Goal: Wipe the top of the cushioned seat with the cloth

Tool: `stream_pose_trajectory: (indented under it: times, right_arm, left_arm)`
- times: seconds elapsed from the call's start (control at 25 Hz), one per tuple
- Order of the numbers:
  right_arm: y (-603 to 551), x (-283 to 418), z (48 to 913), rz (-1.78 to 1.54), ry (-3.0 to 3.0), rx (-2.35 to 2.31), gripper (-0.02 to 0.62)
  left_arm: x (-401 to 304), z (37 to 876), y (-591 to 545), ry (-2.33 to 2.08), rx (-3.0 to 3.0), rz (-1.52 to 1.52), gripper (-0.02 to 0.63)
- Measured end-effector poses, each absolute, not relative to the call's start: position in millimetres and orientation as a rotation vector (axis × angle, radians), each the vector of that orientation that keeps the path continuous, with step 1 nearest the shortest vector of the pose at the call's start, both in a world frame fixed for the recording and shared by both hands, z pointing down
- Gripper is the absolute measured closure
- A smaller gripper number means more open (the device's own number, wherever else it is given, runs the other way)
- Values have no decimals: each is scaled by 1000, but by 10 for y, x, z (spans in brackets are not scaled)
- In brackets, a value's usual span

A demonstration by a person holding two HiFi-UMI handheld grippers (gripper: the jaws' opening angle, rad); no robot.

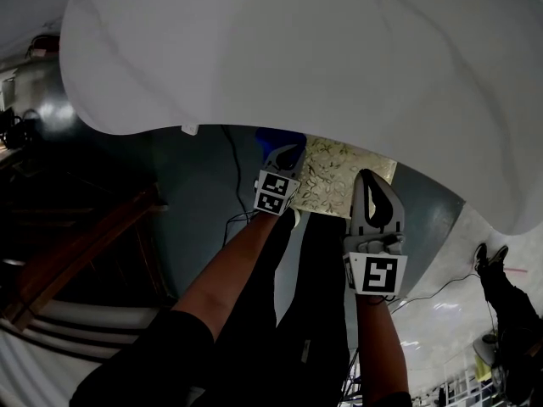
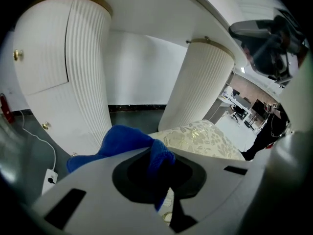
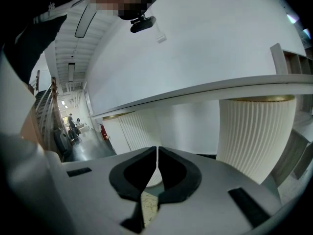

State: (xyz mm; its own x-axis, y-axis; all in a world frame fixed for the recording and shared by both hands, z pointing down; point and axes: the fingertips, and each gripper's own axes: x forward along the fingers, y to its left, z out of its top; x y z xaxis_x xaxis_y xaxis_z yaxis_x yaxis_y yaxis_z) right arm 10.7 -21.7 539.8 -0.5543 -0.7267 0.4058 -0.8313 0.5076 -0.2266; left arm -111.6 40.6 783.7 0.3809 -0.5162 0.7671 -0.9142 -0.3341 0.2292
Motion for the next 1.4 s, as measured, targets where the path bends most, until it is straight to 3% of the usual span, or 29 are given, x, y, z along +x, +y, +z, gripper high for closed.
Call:
stream_pose_trajectory:
  times: [1.4]
  right_arm:
    - [-111, 1322, 5486, 577, -2328, 1650, 557]
  left_arm:
    - [102, 7862, 361, -1013, 2014, 779, 569]
